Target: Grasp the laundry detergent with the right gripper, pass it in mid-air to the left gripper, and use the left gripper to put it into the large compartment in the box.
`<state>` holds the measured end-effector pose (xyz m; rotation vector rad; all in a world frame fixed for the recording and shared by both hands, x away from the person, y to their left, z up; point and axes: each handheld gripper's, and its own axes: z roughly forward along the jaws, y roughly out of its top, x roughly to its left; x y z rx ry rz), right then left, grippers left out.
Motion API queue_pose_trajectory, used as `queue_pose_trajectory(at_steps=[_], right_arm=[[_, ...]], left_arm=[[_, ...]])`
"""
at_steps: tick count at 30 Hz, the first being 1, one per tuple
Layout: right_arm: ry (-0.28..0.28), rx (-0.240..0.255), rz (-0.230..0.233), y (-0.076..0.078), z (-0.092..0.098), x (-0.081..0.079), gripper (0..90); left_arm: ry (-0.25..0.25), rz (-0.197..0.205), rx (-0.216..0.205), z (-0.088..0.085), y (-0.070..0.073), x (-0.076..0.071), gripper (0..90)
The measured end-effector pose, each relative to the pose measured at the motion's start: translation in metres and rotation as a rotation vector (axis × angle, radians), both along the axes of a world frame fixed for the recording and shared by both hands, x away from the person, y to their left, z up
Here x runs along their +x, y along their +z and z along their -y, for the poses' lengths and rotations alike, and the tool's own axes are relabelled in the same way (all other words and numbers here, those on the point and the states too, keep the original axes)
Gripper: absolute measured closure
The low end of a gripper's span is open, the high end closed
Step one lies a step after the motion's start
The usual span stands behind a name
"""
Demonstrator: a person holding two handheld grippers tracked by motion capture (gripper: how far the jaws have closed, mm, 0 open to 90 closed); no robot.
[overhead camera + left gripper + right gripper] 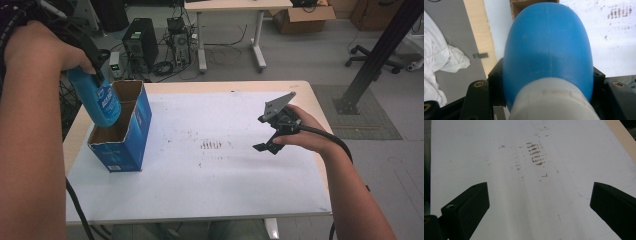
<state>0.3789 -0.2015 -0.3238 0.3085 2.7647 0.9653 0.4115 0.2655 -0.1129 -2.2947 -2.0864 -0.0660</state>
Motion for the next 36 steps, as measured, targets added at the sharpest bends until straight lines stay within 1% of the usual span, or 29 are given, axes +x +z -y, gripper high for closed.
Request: queue_pose_trajectory(at_steps=[1,7,11,21,23,28,33,36], right_arm=[[0.001,0.000,-0.001,0.000,0.000,0.000,2.5],[-0.006,0.005,-0.004,-0.002,-0.001,0.001,2.4],[0.000,0.003,-0.006,-0.003,-0.004,0.001,2.5],[0.004,0.000,-0.009,-0.003,-0.006,0.001,2.5],[0.007,0.000,-0.009,-0.004,-0.006,0.001,2.5],[0.007,0.000,-0.011,-0.004,-0.006,0.001,2.5],[0.007,0.000,-0.016,-0.005,-0.006,0.001,2.5],[0.010,0.002,-0.018,-0.006,-0.007,0.001,2.5]], left_arm=[[0.000,0.000,0.000,0.000,0.000,0.000,38.3],[0.006,-0.002,-0.010,-0.005,-0.020,0.003,38.3],[0.011,-0.012,-0.017,-0.008,-0.035,0.004,38.3],[0.024,-0.018,0.001,-0.013,-0.066,0.007,38.3],[0.028,-0.014,0.002,-0.013,-0.072,0.008,38.3],[0.025,-0.024,0.003,-0.013,-0.088,0.009,38.3],[0.020,-0.032,-0.004,-0.011,-0.104,0.010,38.3],[0.025,-0.036,-0.010,-0.011,-0.113,0.010,38.3]])
